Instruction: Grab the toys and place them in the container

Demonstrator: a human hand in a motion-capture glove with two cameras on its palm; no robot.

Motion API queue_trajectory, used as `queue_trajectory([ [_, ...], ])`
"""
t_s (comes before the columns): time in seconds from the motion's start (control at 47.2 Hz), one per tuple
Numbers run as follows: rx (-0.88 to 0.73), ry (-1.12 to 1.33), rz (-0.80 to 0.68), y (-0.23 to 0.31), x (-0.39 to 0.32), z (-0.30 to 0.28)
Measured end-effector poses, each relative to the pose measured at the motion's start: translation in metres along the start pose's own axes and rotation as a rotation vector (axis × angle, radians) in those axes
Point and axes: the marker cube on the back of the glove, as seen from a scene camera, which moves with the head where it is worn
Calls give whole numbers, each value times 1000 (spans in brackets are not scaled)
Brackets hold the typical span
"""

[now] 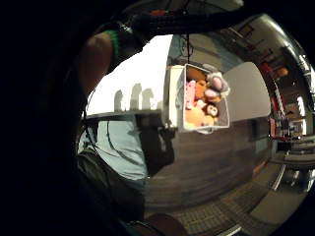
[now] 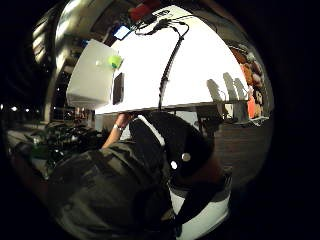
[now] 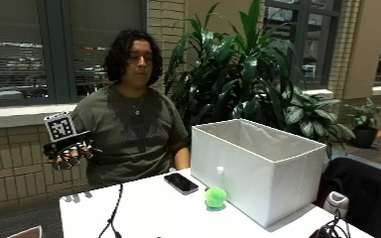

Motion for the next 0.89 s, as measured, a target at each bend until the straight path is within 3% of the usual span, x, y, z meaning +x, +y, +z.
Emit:
queue_trajectory([
  [0.064,-20,14,-22,-1,1,-2],
  [0.148,95,41,-64,-14,0,0],
  [0.233,-27,38,-41,-20,-9,-6],
  [0.297,-17,22,-53,-35,-20,-5],
  [0.381,50,-12,-113,-63,-44,4],
  [0.53,0,30,-327,-81,-122,33],
  [0.614,19,44,-583,-118,-178,50],
  [0.678,22,13,-697,-151,-215,65],
  [0.89,18,-46,-731,-279,-304,134],
])
